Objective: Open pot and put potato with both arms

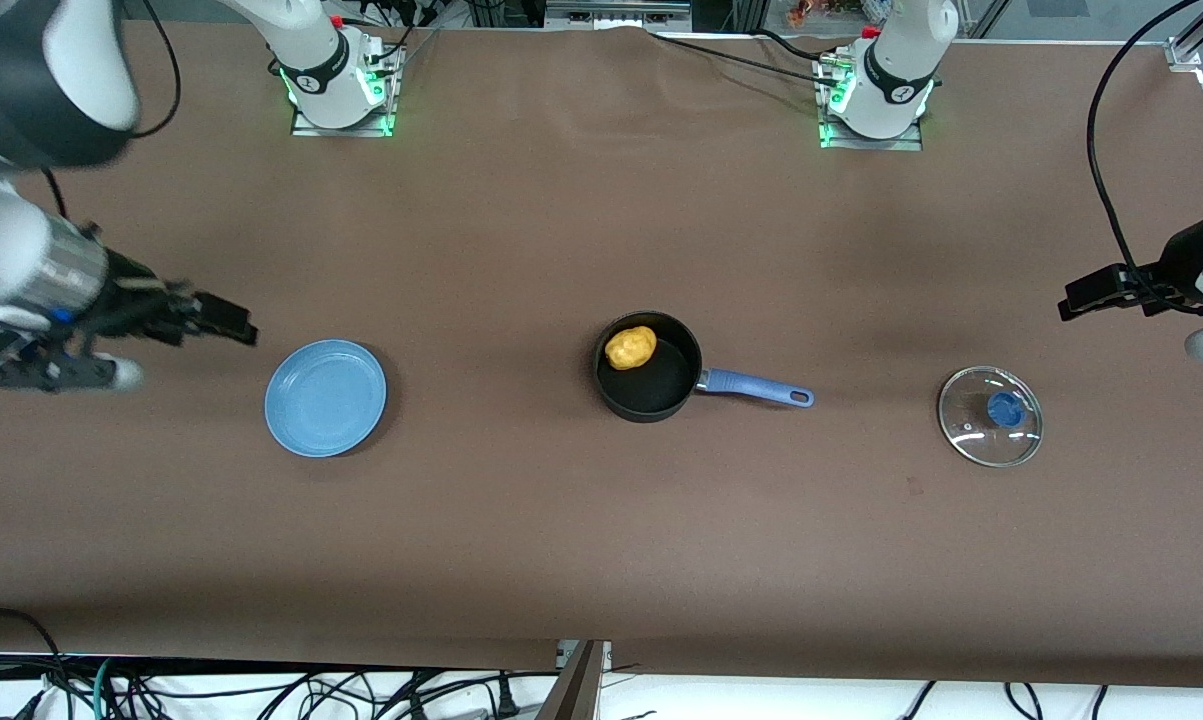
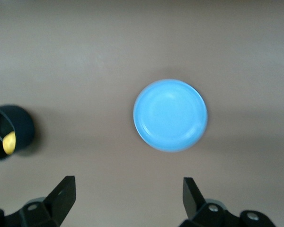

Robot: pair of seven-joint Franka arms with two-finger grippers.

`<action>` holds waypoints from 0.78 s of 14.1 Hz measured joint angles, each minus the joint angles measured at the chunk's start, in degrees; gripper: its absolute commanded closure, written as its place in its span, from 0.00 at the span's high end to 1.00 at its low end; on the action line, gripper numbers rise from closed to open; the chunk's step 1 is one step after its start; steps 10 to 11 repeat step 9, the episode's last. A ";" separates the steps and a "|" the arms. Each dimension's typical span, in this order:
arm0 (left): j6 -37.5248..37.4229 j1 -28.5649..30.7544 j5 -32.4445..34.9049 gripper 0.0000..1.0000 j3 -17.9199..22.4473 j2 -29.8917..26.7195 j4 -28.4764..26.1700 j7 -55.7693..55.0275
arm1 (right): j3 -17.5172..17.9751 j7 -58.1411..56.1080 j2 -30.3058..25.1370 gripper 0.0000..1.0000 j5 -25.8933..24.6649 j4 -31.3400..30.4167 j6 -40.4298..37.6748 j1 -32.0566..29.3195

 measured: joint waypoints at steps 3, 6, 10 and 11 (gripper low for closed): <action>0.00 0.00 0.00 1.00 -0.01 0.50 0.07 0.00 | 0.49 -0.28 -7.07 1.00 -5.36 -2.15 -4.37 -0.01; 0.01 0.00 0.00 1.00 -0.01 0.59 0.25 0.00 | 6.83 -0.22 -9.89 1.00 -9.74 -3.75 -4.99 -3.63; 0.02 0.00 0.00 1.00 0.00 0.60 1.22 0.00 | 9.06 0.00 -9.54 1.00 -10.67 -3.77 -4.86 -4.59; 0.02 0.00 0.00 1.00 0.00 0.60 1.22 0.00 | 9.06 0.00 -9.54 1.00 -10.67 -3.77 -4.86 -4.59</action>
